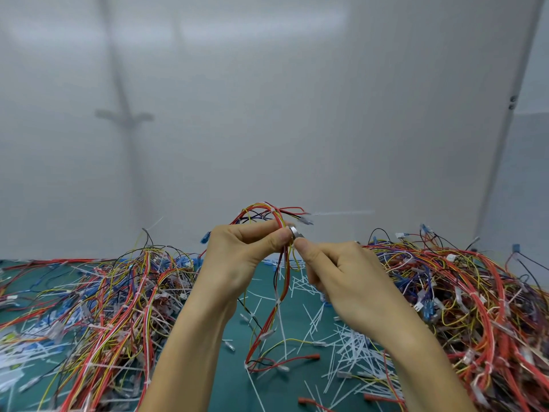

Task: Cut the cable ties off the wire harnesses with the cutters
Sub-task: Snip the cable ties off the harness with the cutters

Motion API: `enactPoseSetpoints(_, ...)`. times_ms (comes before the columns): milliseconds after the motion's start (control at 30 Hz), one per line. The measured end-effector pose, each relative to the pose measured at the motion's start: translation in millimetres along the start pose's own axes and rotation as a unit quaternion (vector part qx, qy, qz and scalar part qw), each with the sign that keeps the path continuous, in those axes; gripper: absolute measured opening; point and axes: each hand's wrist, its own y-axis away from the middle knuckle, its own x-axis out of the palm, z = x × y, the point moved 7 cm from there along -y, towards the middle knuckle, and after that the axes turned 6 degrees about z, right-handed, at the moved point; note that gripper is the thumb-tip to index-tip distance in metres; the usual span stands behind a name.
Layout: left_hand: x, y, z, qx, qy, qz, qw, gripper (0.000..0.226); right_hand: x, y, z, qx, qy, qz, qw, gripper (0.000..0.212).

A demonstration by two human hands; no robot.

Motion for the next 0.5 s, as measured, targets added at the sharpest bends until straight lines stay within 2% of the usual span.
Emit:
enactPoseSetpoints(67, -2, 0, 0, -0.003, 0.009, -0.014, 1.000, 0.019, 0, -1, -2, 0.004, -0.022, -0.016, 1.000, 0.070)
enactPoseSetpoints(167, -12, 1, 3, -0.028, 0.013, -0.064, 0.997, 0.014, -4, -4, -11, 0.026, -0.115, -0.048, 0.992, 0.062)
enactPoseSetpoints(267, -16, 2, 11, -0.070, 0.006, -0.075, 0.995, 0.011, -3, -5, -16, 0.043, -0.180, -0.024, 0.982, 0.058)
enactPoseSetpoints(367, -14, 1, 16, -0.077, 0.013, -0.078, 0.994, 0.011, 4, -4, -18, 0.051, -0.157, 0.004, 0.986, 0.044)
enactPoseSetpoints(433, -11, 0, 16, -0.074, 0.014, -0.074, 0.994, 0.013, 11, -5, -19, 0.063, -0.138, 0.007, 0.988, 0.026)
enactPoseSetpoints(500, -10, 0, 16, -0.073, 0.005, -0.061, 0.995, 0.016, 14, -7, -20, 0.073, -0.133, 0.000, 0.988, 0.019)
